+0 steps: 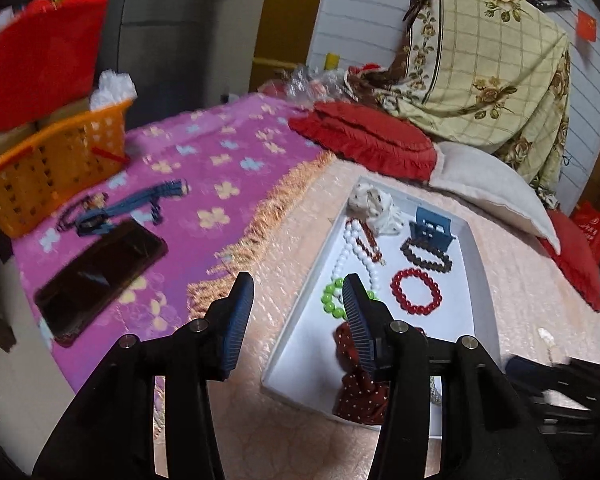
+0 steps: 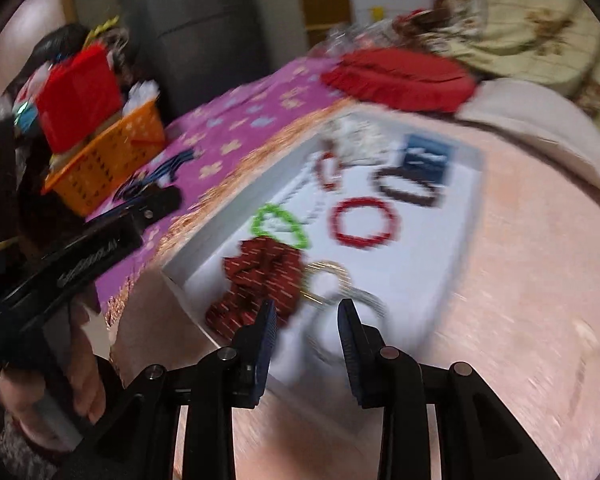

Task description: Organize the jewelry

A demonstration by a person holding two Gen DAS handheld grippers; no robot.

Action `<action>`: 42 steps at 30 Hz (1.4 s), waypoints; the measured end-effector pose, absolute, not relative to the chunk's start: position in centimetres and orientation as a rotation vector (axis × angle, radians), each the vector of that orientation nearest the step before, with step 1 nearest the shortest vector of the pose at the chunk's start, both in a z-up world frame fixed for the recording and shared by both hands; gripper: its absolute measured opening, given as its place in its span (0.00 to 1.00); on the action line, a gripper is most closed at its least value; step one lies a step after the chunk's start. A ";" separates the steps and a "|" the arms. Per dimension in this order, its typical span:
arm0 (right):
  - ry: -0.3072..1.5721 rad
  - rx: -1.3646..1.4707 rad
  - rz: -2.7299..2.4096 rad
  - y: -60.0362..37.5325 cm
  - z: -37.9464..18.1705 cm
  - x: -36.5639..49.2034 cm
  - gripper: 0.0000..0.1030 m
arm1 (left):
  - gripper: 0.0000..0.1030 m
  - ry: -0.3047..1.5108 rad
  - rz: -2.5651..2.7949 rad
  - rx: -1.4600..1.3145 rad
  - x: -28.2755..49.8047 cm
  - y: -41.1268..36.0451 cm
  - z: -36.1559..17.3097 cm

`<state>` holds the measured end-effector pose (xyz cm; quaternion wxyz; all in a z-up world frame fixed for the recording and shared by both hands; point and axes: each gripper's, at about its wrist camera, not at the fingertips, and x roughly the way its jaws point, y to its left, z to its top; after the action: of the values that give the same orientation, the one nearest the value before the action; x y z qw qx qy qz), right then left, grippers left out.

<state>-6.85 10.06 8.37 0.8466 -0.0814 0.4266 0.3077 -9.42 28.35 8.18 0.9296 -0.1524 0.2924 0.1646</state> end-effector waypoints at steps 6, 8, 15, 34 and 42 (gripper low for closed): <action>0.868 -0.128 0.459 1.8 9.9 -9.4 0.40 | 0.54 0.493 0.371 -0.291 -11.8 26.0 11.3; 0.869 -0.087 0.405 -0.6 10.1 -9.9 0.40 | 0.65 0.458 0.374 -0.274 -12.7 24.6 13.1; 0.818 -0.058 0.261 -5.3 11.2 -11.9 0.40 | 0.81 0.362 0.381 -0.110 -16.2 18.2 18.6; 0.734 -0.043 0.132 -9.3 13.4 -18.4 0.56 | 0.82 0.490 0.329 -0.031 -20.8 10.3 18.5; 0.701 -0.080 0.107 -8.1 13.8 -19.2 0.59 | 0.82 0.604 0.303 -0.027 -21.1 9.9 15.0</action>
<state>-19.22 -8.12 13.81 0.9370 -0.0390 0.3431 0.0526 -21.14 9.91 15.01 0.9433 -0.0132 0.2964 0.1489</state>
